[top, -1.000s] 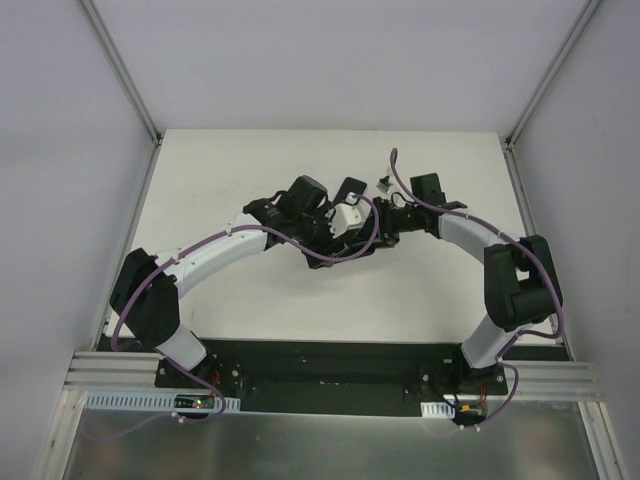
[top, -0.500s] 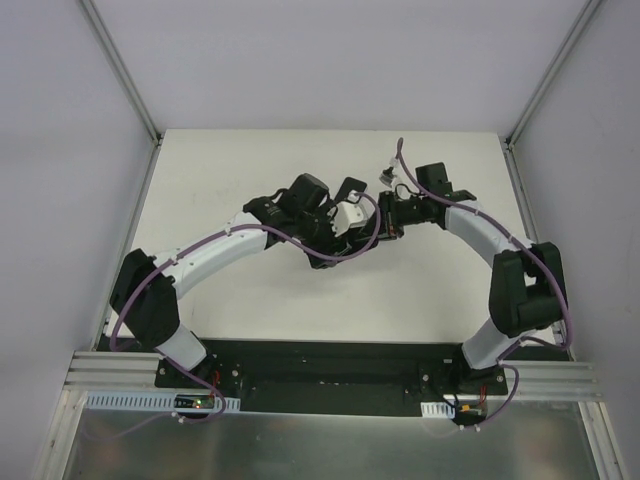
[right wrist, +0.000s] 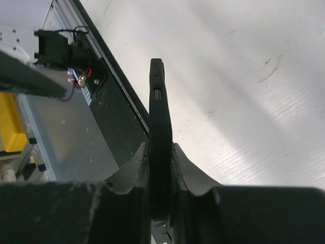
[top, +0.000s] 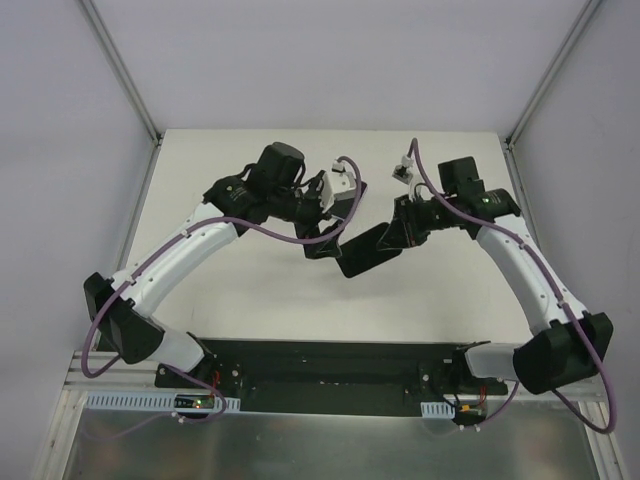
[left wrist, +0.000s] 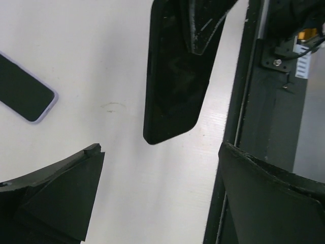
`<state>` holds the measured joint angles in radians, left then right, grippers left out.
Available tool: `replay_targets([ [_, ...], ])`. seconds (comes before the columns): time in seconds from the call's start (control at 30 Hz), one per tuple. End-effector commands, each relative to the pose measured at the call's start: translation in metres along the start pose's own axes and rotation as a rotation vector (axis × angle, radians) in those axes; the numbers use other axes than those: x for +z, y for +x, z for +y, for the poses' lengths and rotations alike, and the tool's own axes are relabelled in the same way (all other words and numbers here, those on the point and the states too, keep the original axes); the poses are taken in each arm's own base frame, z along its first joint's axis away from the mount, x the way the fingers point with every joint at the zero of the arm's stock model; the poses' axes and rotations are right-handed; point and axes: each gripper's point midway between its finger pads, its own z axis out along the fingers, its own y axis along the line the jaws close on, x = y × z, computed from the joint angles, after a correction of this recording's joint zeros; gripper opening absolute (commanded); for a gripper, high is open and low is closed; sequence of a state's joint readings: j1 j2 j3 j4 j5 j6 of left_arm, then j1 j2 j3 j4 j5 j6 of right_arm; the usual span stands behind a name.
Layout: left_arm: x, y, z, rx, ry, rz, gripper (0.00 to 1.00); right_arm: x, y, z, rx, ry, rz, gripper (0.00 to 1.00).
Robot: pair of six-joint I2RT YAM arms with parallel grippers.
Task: Take the phone out of the phone case
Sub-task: Pick up the phone at the center of the board.
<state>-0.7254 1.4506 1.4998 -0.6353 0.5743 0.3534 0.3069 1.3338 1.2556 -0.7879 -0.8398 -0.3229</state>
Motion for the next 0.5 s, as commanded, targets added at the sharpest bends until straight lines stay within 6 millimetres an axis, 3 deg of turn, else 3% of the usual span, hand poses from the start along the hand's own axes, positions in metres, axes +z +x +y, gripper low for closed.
replay_targets([
  [0.0, -0.006, -0.014, -0.03, -0.094, 0.161, -0.039, 0.99, -0.034, -0.011, 0.058, -0.23, -0.043, -0.072, 0.0],
  [0.13, 0.001, -0.02, -0.037, -0.15, 0.245, -0.047, 0.99, -0.046, -0.021, 0.084, -0.29, -0.088, -0.119, 0.0],
  [0.23, 0.003, -0.025, -0.043, -0.174, 0.303, -0.056, 0.98, -0.051, -0.029, 0.092, -0.31, -0.097, -0.151, 0.0],
  [0.3, 0.006, -0.025, -0.048, -0.196, 0.346, -0.056, 0.91, -0.052, -0.034, 0.095, -0.32, -0.102, -0.17, 0.0],
  [0.47, 0.013, -0.022, -0.053, -0.234, 0.422, -0.047, 0.52, -0.056, -0.043, 0.097, -0.348, -0.084, -0.222, 0.0],
])
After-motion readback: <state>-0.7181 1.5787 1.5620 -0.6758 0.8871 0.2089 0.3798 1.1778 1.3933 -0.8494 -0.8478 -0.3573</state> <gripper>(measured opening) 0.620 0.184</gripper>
